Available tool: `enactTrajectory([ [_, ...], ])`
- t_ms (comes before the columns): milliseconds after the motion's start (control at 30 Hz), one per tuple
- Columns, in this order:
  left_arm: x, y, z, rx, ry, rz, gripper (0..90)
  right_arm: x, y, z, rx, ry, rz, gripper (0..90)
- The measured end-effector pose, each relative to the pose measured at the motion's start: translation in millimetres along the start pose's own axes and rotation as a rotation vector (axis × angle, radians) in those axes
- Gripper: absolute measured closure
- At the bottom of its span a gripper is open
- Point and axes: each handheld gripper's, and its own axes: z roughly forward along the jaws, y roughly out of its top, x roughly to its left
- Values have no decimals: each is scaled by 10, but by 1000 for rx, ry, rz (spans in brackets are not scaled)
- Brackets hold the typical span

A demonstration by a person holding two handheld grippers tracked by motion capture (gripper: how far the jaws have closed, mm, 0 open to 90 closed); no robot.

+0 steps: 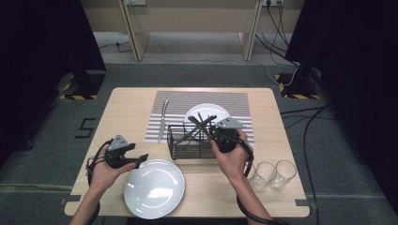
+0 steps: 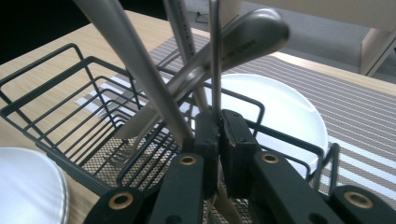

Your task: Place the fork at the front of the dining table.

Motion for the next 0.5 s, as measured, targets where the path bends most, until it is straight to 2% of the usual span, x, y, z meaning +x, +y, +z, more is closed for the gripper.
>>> enactTrajectory([
  [133, 1, -1, 9, -1, 0, -1, 267, -42, -5, -35, -7, -19, 9, 873],
  [433, 1, 2, 5, 1, 0, 1, 267, -91, -15, -73, -13, -14, 43, 875],
  [500, 2, -3, 11, -1, 2, 1, 267, -97, -6, -95, -30, -2, 53, 874],
])
